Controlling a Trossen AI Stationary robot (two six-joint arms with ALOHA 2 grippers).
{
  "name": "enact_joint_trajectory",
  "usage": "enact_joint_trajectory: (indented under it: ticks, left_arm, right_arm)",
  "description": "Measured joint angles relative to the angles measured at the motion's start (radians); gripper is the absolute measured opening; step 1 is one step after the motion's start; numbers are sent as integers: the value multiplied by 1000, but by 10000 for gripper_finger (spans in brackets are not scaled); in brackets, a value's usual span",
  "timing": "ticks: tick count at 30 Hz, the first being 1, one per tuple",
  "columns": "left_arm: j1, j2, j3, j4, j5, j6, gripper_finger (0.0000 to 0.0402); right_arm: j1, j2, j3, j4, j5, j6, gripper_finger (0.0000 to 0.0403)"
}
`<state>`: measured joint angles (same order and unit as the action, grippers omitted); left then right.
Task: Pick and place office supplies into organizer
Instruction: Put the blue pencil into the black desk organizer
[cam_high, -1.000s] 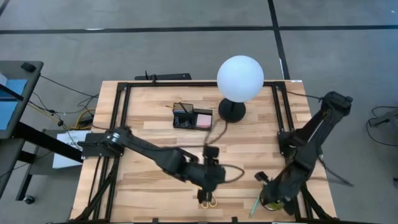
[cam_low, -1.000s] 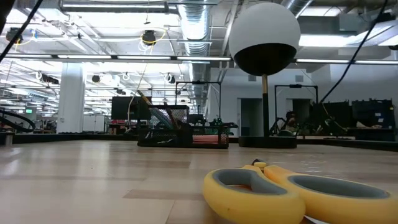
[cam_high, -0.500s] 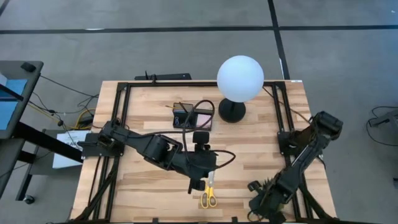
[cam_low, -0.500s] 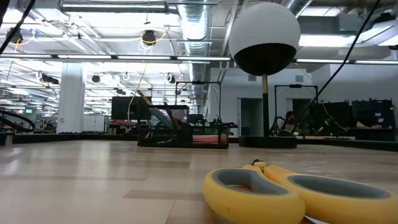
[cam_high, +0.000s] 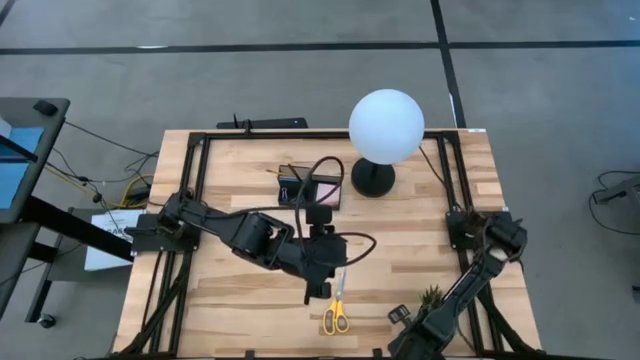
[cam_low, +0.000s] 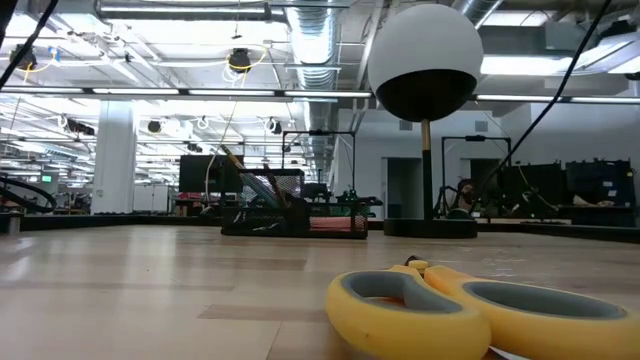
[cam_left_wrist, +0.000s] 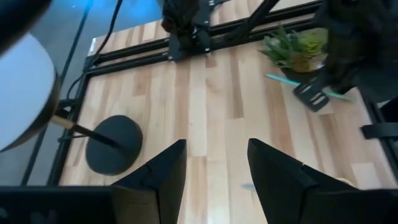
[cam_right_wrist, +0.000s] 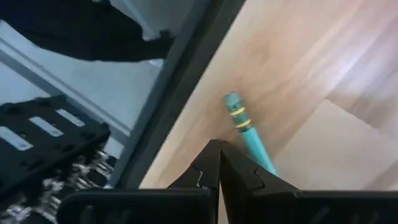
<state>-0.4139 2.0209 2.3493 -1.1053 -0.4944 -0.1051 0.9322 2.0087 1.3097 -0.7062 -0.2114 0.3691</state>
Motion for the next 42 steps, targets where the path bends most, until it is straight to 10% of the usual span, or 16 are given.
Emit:
enact_joint_trajectory:
  ticks: [24, 32, 42]
  left_arm:
    - [-28, -3, 0, -41, -36, -37, 167]
    - [-32, -11, 0, -57, -115, -123, 167]
    - [-103, -22, 0, -73, -145, -155, 167]
  right_arm:
    - [-156, -147, 61, -168, 312, -215, 0]
    - [-232, -401, 55, -233, 579, -99, 0]
    - [-221, -749, -203, -68, 472, 111, 0]
